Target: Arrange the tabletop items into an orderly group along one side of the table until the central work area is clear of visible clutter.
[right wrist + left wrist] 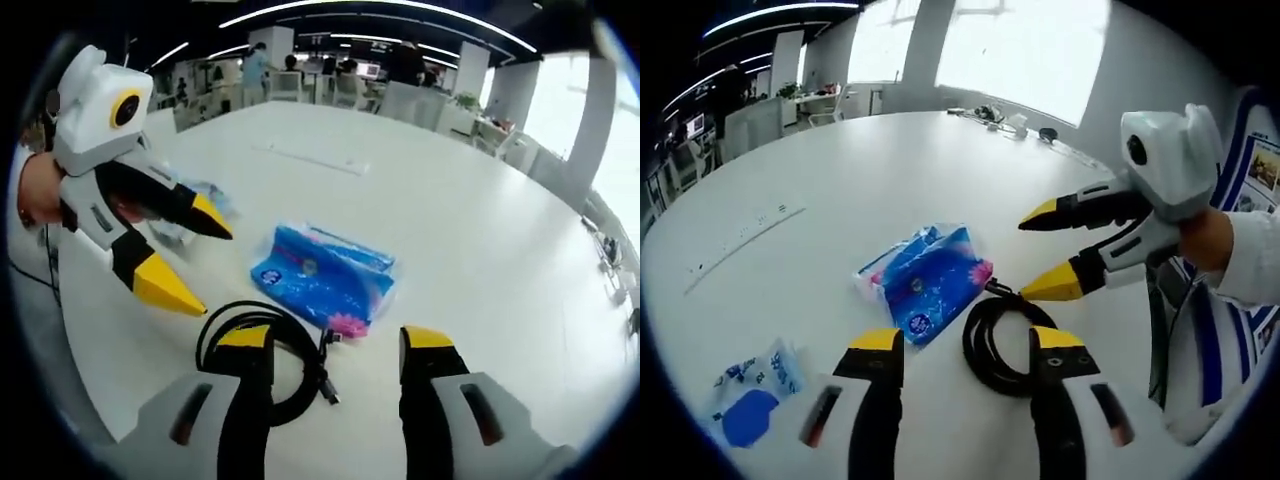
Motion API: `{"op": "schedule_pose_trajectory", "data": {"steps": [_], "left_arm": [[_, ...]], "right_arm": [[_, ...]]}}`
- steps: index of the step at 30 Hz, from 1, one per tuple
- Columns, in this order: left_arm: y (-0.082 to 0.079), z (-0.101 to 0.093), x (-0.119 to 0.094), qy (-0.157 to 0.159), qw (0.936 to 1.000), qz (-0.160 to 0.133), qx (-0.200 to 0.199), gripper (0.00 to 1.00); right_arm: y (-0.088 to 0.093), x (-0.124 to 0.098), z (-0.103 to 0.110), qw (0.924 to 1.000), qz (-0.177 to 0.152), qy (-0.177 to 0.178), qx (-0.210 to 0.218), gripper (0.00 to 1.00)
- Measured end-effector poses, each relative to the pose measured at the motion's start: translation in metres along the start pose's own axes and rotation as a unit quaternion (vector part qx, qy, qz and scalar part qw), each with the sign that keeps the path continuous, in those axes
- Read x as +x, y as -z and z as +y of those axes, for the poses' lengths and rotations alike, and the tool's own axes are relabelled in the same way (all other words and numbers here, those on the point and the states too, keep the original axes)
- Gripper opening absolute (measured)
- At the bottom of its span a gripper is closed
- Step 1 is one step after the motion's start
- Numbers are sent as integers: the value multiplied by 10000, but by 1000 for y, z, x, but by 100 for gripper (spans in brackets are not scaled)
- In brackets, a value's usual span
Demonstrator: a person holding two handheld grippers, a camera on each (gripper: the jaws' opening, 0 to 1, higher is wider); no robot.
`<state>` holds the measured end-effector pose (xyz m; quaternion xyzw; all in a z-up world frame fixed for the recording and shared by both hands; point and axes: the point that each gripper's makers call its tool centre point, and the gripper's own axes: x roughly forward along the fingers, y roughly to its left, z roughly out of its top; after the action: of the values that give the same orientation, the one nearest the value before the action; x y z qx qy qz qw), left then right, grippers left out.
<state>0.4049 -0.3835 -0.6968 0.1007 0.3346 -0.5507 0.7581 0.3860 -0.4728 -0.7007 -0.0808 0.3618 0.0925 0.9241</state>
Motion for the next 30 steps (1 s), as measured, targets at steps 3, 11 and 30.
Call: {"op": "schedule_pose_trajectory", "data": {"steps": [3, 11, 30], "left_arm": [[-3, 2, -6, -49, 10000, -51, 11, 52], [-9, 4, -20, -167, 9998, -139, 43, 52], [-20, 28, -89, -891, 9950, -459, -27, 53]], "right_arm": [[-7, -3, 0, 10000, -85, 19, 16, 51], [-20, -9, 5, 9997, -224, -22, 22, 51], [-57, -25, 25, 9979, -563, -243, -203, 51]]}}
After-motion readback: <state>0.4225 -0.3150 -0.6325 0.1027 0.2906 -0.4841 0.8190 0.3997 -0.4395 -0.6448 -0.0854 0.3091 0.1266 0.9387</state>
